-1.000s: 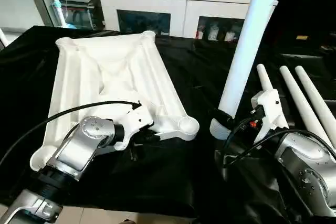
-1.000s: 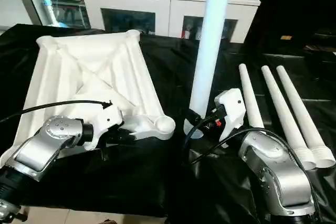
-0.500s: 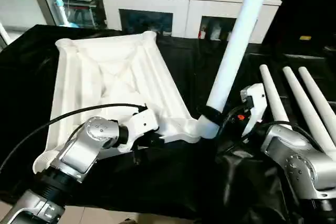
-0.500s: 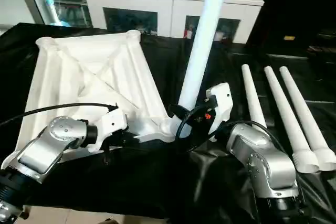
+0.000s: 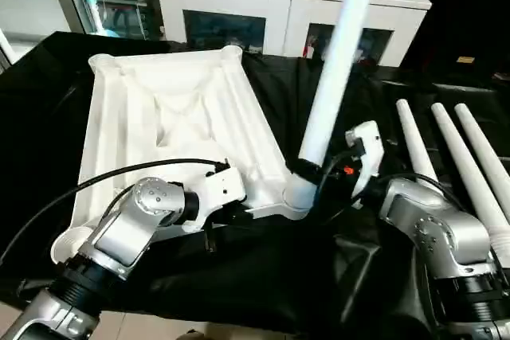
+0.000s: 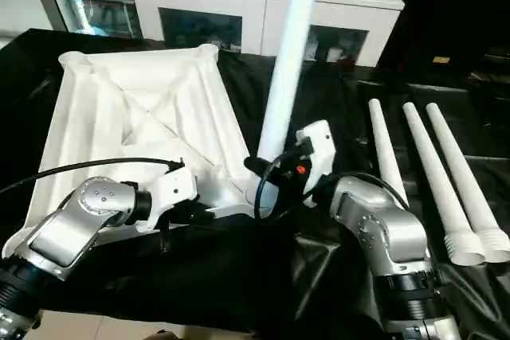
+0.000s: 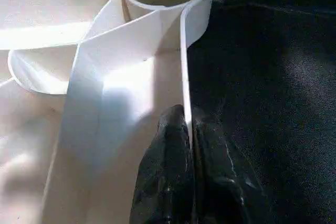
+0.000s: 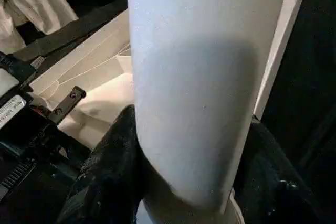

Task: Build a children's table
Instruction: Insert table leg to table base

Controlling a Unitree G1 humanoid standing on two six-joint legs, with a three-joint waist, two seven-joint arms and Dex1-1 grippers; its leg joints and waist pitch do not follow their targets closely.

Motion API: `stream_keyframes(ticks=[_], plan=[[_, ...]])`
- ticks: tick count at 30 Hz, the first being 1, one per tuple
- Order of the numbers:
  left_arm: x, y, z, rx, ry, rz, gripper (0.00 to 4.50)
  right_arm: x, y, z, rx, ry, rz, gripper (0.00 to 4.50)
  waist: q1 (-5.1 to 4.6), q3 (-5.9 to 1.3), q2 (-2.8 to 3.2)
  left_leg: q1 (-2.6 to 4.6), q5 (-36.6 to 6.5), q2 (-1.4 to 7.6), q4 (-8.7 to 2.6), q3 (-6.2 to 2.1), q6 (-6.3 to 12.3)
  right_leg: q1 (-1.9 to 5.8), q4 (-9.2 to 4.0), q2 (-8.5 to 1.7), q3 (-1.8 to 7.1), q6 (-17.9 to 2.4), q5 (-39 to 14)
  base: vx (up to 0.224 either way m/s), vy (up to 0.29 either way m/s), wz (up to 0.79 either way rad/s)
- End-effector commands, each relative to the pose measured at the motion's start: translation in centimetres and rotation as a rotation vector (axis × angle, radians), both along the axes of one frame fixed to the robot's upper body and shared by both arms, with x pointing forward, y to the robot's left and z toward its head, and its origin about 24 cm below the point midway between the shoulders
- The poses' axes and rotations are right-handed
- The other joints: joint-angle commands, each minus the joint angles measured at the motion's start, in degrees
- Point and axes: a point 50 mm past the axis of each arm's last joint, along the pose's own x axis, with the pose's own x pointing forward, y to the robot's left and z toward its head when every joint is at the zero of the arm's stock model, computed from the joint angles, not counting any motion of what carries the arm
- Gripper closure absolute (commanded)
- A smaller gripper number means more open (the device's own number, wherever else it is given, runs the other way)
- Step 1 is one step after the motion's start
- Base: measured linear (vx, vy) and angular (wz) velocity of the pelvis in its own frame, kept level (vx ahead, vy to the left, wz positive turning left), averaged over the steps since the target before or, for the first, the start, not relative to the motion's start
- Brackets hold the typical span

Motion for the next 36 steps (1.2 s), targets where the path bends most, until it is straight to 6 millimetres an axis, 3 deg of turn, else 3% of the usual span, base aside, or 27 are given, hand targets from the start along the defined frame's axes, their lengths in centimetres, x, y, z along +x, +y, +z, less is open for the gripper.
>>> stream_keyframes(ticks=[1, 19, 36], plan=[[-1.0, -0.9, -1.0, 0.002, 0.045, -0.051, 4.5, 0.3, 0.0, 0.0, -0.023, -0.01, 0.009, 2.64, -0.31, -3.17, -0.55, 1.02, -3.9, 5.09, -5.25, -1.63, 1.41, 1.36, -3.74, -5.66, 2.89, -13.62, -3.28, 0.0, 0.0, 0.0], [-0.9, -0.6, -1.0, 0.009, 0.042, -0.041, 4.5, 1.0, -0.2, -1.5, -0.072, 0.013, -0.045, 2.64, -0.27, -3.35, -0.38, 1.09, -4.49, 5.13, -5.28, -1.62, 0.61, 1.48, -3.61, -5.68, 2.94, -14.12, -2.03, 0.0, 0.0, 0.0], [0.1, -0.9, -0.4, -0.053, 0.024, 0.058, 4.5, 0.3, -0.6, -4.3, 0.046, 0.07, -0.172, 2.64, -0.5, -2.7, -0.3, 1.18, -10.08, 5.24, -5.95, -1.83, -0.97, 1.0, -4.45, -5.76, 3.1, -12.9, -8.82, 0.0, 0.0, 0.0]])
